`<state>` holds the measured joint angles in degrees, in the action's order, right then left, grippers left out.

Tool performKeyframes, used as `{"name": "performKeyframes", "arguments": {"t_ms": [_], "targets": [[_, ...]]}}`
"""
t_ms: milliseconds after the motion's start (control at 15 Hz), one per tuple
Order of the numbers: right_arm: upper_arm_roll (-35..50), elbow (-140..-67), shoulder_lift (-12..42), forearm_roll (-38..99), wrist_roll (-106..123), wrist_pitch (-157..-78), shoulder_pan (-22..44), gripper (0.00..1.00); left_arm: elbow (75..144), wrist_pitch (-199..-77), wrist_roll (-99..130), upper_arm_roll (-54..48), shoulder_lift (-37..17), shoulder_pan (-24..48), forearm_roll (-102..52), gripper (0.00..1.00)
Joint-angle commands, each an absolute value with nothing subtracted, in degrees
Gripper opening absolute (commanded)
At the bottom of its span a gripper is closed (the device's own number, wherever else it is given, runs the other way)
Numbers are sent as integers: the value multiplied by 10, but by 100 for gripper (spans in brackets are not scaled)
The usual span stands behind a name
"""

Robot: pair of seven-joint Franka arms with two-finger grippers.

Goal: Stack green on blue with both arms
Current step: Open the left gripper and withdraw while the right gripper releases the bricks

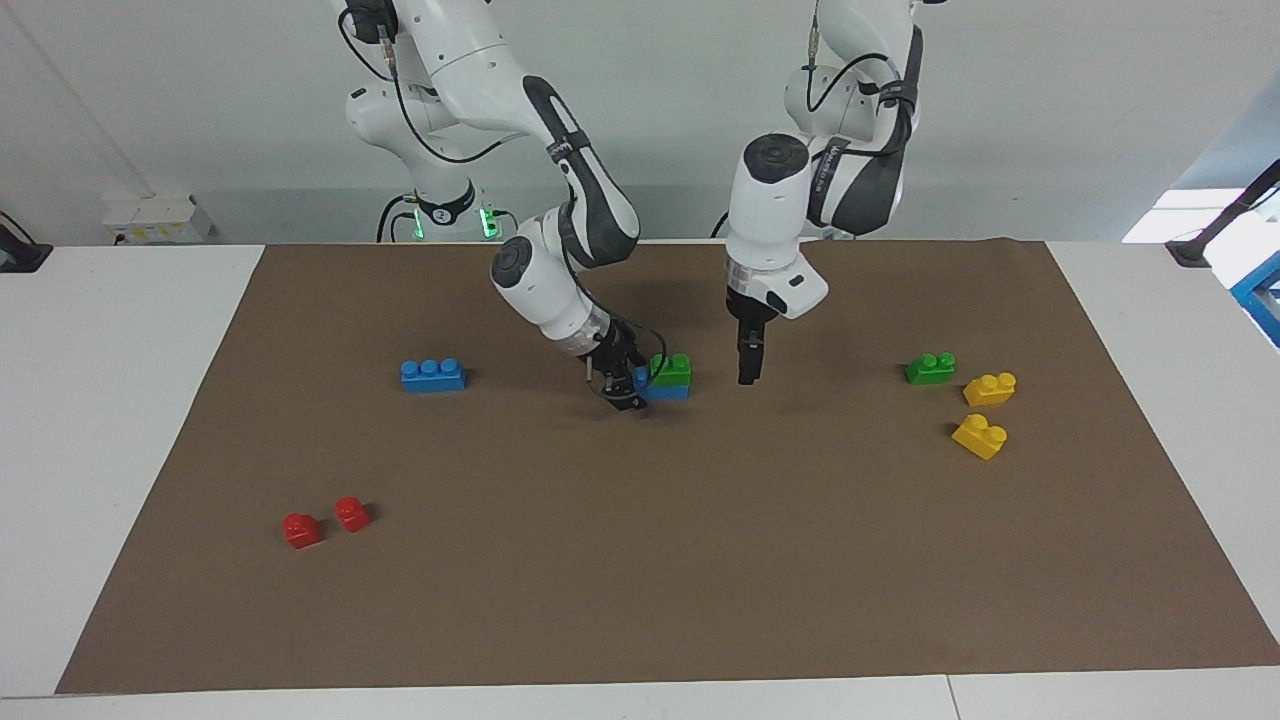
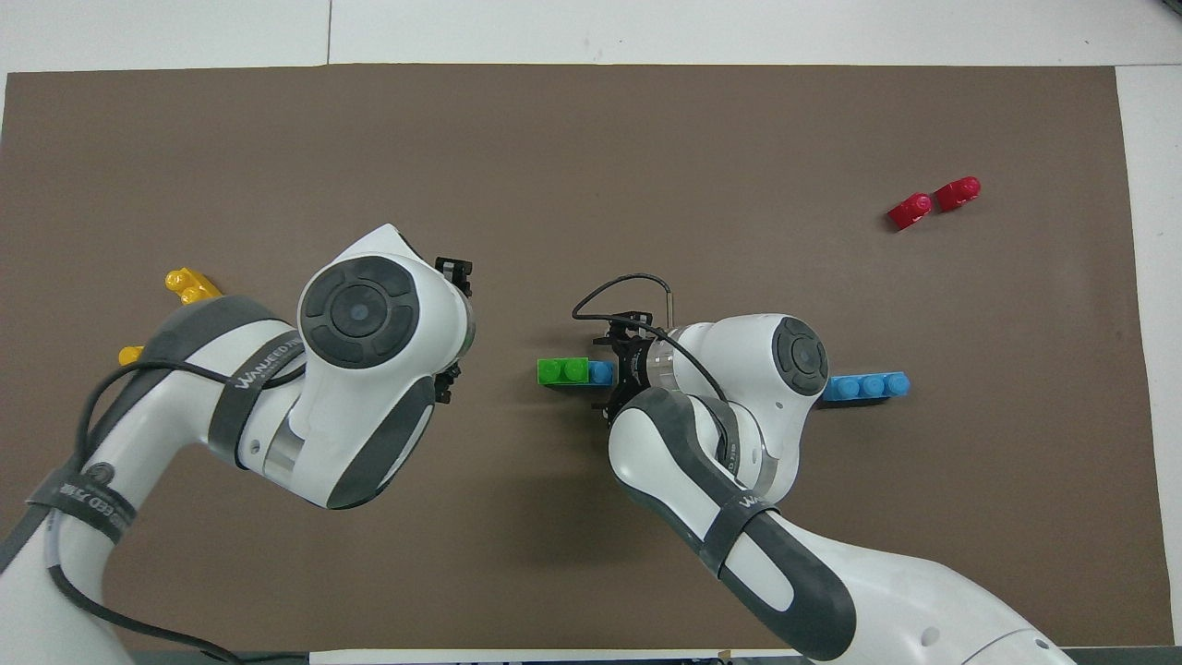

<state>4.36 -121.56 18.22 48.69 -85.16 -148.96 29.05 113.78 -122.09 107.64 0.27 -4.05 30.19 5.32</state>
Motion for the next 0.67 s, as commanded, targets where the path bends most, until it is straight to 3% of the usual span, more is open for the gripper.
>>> {"name": "performKeyframes", "arguments": {"t_ms": [0, 600], "targets": [[46, -1219, 178, 505, -841, -1497, 280, 98, 1141, -1203, 985, -1, -21, 264, 55, 100], [43, -1216, 136, 433, -781, -1362, 135, 100, 1118, -1120, 571, 6, 42, 121, 31, 100]]}}
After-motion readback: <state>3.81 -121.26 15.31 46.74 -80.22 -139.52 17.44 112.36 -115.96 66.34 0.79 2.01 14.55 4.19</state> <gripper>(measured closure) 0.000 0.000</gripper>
